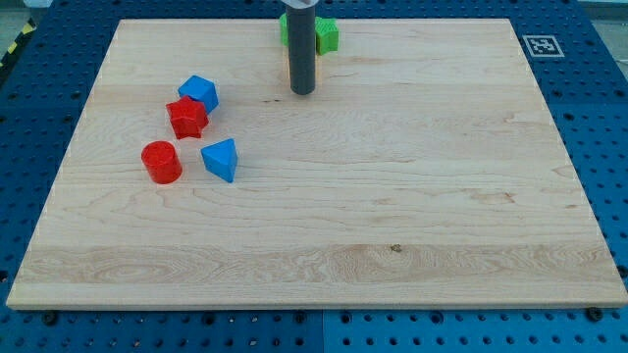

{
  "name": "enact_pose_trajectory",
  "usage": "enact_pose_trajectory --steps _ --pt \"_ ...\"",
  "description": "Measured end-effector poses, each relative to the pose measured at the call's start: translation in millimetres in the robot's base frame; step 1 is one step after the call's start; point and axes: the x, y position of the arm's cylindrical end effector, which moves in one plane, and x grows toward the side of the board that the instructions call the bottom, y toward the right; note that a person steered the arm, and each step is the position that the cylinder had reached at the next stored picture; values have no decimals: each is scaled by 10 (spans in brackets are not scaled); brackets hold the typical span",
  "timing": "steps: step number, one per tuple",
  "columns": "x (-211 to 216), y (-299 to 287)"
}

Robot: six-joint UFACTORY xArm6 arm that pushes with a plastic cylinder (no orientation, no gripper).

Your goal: Move the yellow hexagon into the yellow heart

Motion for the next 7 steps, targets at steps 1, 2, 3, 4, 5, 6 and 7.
enact_pose_trajectory --steps 1,2,3,4,5,6,7 --pt "-7 -3" --pt "-8 -15" --pt "-48 -63" --pt "-181 -101" --pt "-283 -101" --pt "-292 -85" --pt "-292 -335"
